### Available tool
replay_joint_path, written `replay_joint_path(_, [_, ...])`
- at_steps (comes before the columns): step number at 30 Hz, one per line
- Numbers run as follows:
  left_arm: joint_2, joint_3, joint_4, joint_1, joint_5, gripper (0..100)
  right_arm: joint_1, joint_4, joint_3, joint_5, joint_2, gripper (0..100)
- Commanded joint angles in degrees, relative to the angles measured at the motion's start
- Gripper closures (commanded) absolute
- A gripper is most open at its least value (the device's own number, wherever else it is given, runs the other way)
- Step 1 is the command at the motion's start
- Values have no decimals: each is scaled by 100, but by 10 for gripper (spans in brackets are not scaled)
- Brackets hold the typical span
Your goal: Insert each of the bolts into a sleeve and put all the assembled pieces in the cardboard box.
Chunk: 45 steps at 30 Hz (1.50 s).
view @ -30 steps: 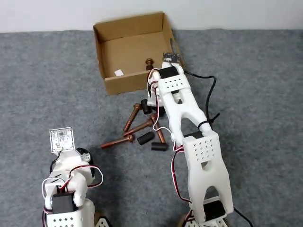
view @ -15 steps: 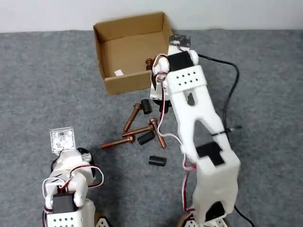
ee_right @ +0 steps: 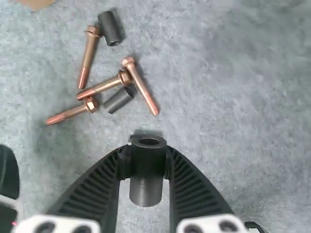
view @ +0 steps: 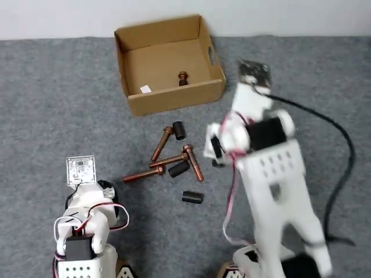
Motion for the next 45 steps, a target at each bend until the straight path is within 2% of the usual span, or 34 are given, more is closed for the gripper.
replay_joint_path(1, [-26, -224, -281, 132, 35, 993, 435, -347, 1081, -53, -1121, 991])
replay_joint_path(4, [-18, -391, -202, 360, 44, 993, 831, -611, 1864, 0, -2105, 991])
replay_joint_path(8, [-9, -875, -9, 633, 70, 993, 1121, -743, 2848, 607, -3424, 991])
replay_joint_path(12, [0, -1323, 26, 800, 79, 994, 1402, -752, 3613, 765, -4444, 991])
replay_joint_path(25, [220, -1991, 255, 1020, 44, 994, 1938, -796, 4905, 765, -5736, 991])
replay_joint_path(33, [2593, -3495, 466, 1046, 79, 994, 1938, -927, 5319, 765, -6800, 991])
replay_joint_path(41, [5521, -5235, 466, 1846, 53, 992, 1938, -1051, 5521, 774, -7547, 991])
replay_joint_path(45, [6989, -6141, 466, 1890, -53, 950, 1947, -1059, 5547, 765, -7591, 991])
